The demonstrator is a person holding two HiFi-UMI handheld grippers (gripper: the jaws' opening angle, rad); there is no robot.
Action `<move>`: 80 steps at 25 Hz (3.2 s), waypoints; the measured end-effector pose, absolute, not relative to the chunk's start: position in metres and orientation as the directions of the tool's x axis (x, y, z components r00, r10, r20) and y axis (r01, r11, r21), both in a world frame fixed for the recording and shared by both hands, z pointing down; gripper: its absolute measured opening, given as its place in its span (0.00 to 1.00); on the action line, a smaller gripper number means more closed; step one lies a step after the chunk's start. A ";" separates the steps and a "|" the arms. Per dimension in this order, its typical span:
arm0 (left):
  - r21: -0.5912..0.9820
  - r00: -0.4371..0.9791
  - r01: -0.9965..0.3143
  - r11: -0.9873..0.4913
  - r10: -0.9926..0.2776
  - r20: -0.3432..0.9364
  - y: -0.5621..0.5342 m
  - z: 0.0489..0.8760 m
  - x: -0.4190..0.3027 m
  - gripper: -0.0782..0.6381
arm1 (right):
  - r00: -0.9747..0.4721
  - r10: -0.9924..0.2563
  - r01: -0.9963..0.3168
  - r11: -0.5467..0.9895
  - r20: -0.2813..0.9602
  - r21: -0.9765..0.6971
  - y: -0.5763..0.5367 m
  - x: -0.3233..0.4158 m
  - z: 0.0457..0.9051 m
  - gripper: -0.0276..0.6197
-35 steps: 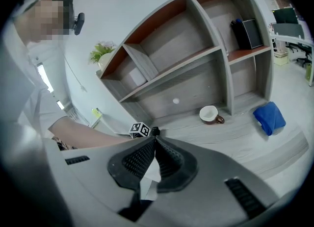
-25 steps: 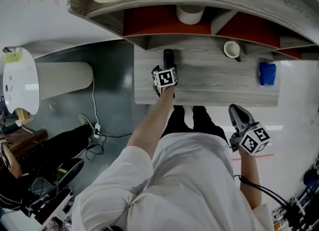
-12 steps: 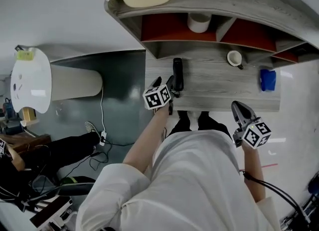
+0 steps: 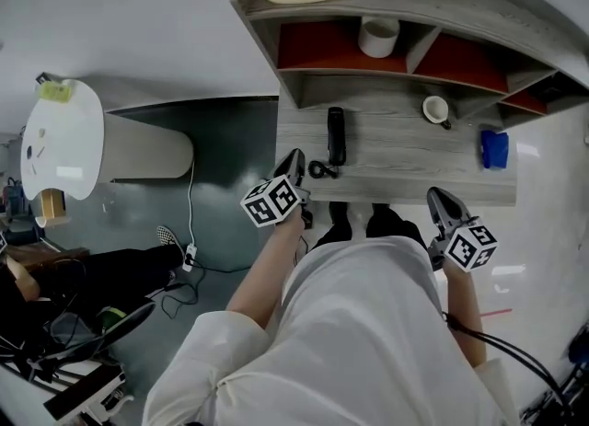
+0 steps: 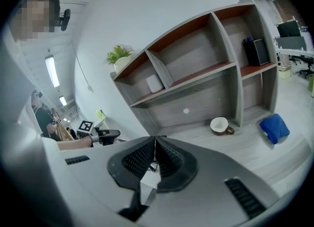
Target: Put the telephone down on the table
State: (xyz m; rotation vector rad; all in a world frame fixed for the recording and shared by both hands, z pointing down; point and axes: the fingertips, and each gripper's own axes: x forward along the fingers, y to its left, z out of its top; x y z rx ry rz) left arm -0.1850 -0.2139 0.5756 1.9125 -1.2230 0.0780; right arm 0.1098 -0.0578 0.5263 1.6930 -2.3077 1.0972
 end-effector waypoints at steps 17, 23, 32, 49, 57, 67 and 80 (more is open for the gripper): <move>0.785 0.686 -0.540 -0.305 -0.699 0.201 -0.081 0.519 -0.140 0.12 | -0.527 -0.747 -0.809 0.293 0.406 -0.510 -0.008 0.124 0.512 0.07; 0.771 0.631 -0.589 -0.243 -0.735 0.250 -0.033 0.519 -0.139 0.12 | -0.569 -0.722 -0.786 0.336 0.394 -0.519 0.036 0.142 0.509 0.07; 0.732 0.596 -0.643 -0.224 -0.747 0.294 0.028 0.510 -0.156 0.12 | -0.608 -0.691 -0.764 0.378 0.390 -0.522 0.076 0.160 0.516 0.07; 0.592 0.588 -0.742 -0.315 -0.729 0.350 0.066 0.475 -0.184 0.12 | -0.632 -0.686 -0.751 0.424 0.362 -0.507 0.081 0.118 0.500 0.07; 0.558 0.615 -0.746 -0.363 -0.695 0.371 0.060 0.480 -0.193 0.12 | -0.612 -0.702 -0.769 0.422 0.364 -0.480 0.079 0.097 0.495 0.07; 0.580 0.639 -0.727 -0.366 -0.670 0.378 0.056 0.497 -0.196 0.12 | -0.612 -0.703 -0.770 0.425 0.363 -0.477 0.075 0.075 0.499 0.07; 0.572 0.665 -0.717 -0.399 -0.638 0.389 0.044 0.501 -0.199 0.12 | -0.605 -0.708 -0.776 0.423 0.364 -0.468 0.066 0.061 0.496 0.07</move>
